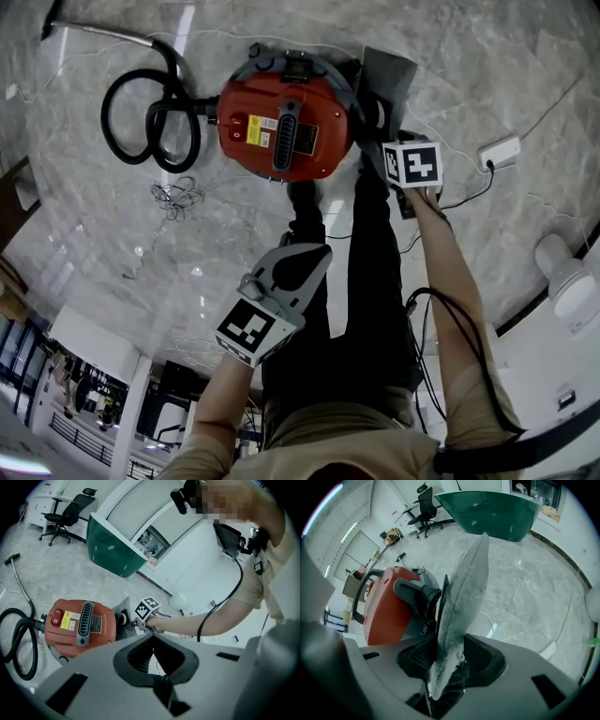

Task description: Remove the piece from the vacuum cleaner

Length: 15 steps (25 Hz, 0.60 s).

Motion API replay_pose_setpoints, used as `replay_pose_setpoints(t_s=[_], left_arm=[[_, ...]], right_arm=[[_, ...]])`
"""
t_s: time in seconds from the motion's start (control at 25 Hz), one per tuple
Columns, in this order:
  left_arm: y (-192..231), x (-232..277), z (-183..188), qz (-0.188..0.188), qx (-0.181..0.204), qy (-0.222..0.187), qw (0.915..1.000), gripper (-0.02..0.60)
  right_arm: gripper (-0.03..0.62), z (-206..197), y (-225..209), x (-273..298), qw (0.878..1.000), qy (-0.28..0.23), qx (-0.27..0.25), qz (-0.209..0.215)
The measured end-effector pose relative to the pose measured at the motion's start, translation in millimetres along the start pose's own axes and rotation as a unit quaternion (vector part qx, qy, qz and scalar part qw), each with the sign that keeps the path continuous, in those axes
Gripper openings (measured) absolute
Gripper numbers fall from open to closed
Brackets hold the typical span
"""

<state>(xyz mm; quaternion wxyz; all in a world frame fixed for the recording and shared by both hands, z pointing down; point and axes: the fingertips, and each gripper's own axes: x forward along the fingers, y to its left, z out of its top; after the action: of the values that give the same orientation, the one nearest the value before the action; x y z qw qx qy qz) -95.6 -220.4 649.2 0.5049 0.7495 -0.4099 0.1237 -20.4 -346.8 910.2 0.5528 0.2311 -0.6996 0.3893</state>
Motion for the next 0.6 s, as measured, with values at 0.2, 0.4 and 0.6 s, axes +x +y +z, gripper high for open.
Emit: replay_pose_setpoints(t_s=[0.2, 0.4, 0.6], left_arm=[[2.2, 1.7, 0.2, 0.004, 0.002, 0.003, 1.0, 0.003], [-1.1, 3.6, -0.3, 0.003, 0.003, 0.003, 1.0, 0.005], [0.1, 2.0, -6.5, 0.007, 0.007, 0.008, 0.9999, 0.003]], right_arm=[[0.073, 1.4, 8.0, 0.0, 1.0, -0.006, -0.011, 0.012], [0.047, -0.5, 5.7, -1.8, 0.997, -0.022, 0.05, 0.059], [0.025, -2.8, 2.3, -3.6, 0.999, -0.042, 0.001, 0.031]])
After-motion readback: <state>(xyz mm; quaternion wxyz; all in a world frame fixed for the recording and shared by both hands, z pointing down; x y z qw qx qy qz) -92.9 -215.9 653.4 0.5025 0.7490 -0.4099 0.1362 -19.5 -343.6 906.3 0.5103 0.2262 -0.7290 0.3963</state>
